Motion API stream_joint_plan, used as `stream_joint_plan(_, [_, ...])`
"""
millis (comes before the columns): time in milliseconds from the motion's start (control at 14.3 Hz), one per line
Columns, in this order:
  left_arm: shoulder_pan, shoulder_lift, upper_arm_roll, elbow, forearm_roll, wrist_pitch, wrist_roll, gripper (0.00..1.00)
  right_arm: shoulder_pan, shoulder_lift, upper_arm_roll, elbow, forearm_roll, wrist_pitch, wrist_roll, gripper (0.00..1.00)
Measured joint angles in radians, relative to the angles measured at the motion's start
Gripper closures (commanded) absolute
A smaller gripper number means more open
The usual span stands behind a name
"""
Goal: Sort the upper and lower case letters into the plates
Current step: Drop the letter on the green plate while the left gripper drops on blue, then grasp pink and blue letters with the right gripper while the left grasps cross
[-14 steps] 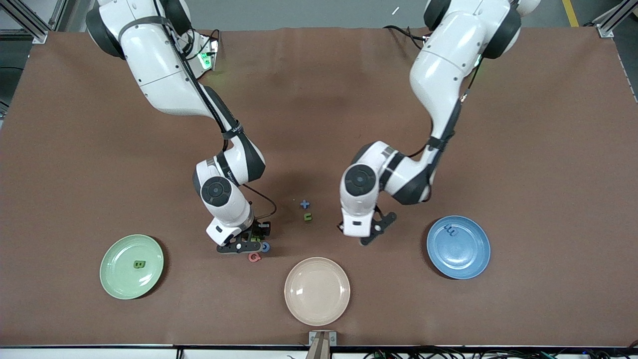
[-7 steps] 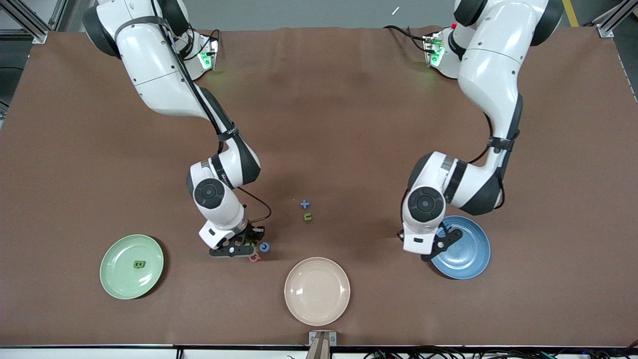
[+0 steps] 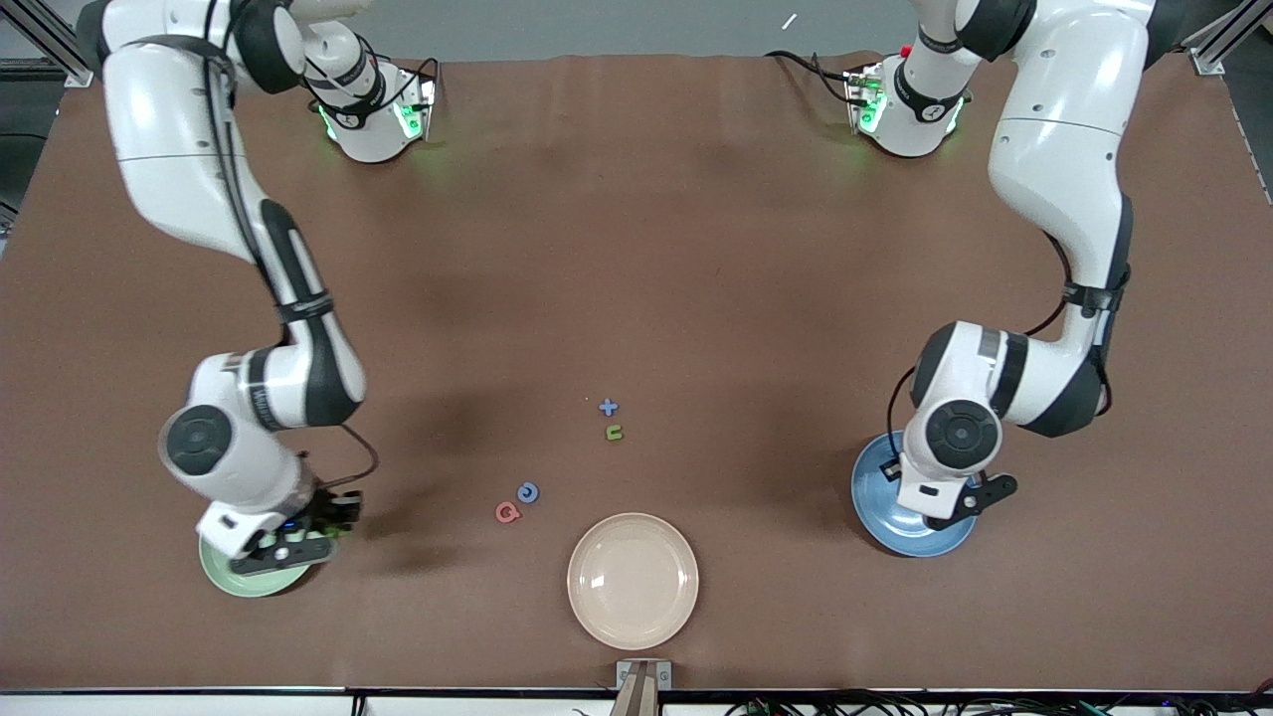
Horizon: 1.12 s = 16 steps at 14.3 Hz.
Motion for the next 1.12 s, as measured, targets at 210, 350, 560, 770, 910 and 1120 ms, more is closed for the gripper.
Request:
stream_joint_plan(210, [0.012, -0.003, -0.041, -0.002, -0.001, 0.001, 0.006, 0.0, -0.093, 0.005, 0.002, -0.003, 0.0, 0.0, -0.173, 0.01])
stream_joint_plan(350, [0.006, -0.019, -0.104, -0.003, -0.001, -0.013, -0.001, 0.0, -0.104, 0.01, 0.004, -0.003, 0.0, 0.009, -0.189, 0.0])
stream_joint_plan(560, [-0.016, -0.048, -0.234, -0.005, -0.002, -0.018, -0.007, 0.0, -0.083, 0.011, 0.022, -0.003, 0.003, 0.014, -0.122, 0.0])
stream_joint_plan(770, [-0.156, -0.048, -0.271, 0.013, -0.002, 0.016, -0.077, 0.0, -0.009, 0.011, 0.031, -0.001, 0.003, 0.017, 0.14, 0.0])
stream_joint_plan(910, [-0.236, -0.033, -0.269, 0.022, -0.002, 0.074, -0.183, 0.0, 0.068, 0.011, 0.034, 0.003, 0.002, 0.019, 0.383, 0.0])
stream_joint_plan(1120, [-0.292, 0.026, -0.268, 0.05, -0.027, 0.198, -0.36, 0.0, 0.175, 0.011, 0.034, 0.007, 0.001, 0.021, 0.714, 0.0])
